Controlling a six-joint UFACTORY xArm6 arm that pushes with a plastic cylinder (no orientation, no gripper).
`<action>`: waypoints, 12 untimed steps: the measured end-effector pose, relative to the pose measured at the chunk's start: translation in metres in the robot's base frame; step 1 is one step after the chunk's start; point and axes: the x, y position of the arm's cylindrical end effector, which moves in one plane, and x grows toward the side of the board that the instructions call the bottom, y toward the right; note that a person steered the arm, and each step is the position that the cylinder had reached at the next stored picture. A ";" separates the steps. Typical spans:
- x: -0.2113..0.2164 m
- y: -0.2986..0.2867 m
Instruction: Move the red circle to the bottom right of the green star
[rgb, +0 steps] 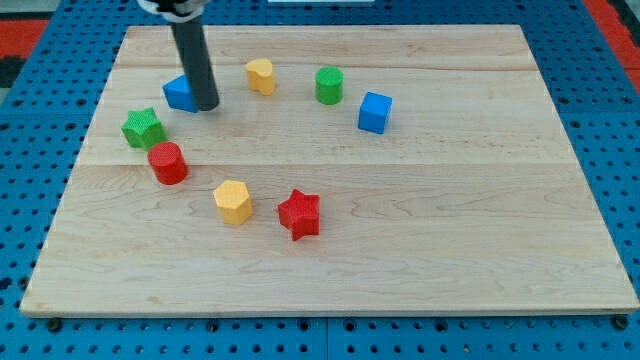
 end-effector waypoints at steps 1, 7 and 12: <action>0.014 0.033; 0.072 0.059; 0.073 0.109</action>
